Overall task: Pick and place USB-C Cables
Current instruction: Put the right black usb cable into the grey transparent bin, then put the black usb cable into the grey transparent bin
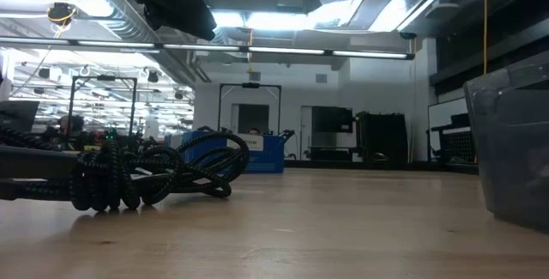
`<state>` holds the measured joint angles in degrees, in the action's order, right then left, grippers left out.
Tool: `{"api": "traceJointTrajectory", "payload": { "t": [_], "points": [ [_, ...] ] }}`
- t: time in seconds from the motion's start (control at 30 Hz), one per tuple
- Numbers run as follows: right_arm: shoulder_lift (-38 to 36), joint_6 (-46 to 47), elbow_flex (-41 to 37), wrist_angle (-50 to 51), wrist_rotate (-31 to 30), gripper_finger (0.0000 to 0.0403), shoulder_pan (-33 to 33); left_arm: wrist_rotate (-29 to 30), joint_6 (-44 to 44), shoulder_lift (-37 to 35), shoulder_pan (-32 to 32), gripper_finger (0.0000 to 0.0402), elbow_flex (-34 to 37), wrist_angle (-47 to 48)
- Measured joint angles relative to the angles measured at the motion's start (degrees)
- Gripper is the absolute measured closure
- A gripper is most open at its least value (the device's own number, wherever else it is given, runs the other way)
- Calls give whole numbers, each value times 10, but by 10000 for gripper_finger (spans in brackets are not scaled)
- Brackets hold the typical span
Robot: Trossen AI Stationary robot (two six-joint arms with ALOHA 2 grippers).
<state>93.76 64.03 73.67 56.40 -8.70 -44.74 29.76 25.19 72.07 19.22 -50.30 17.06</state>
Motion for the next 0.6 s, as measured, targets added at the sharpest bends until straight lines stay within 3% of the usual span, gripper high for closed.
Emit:
{"api": "traceJointTrajectory", "payload": {
  "t": [0.1, 0.27, 0.33, 0.5, 0.6],
  "points": [
    [0, -9, 0, -1, 7, 242, 0, 0, 2, 0, 0, 266, 0, 0],
    [0, -102, 0, -1, -11, 240, 2, -1, 9, 0, 0, 266, 0, -2],
    [0, -119, 0, -1, -79, 239, 6, -4, 26, 0, 0, 266, 0, -5],
    [0, -87, 0, 34, -378, 239, 29, -5, 72, 0, 1, 266, 0, -11],
    [-2, -25, 0, 97, -476, 241, 52, -7, 93, 0, 1, 266, 0, -15]
  ]
}}
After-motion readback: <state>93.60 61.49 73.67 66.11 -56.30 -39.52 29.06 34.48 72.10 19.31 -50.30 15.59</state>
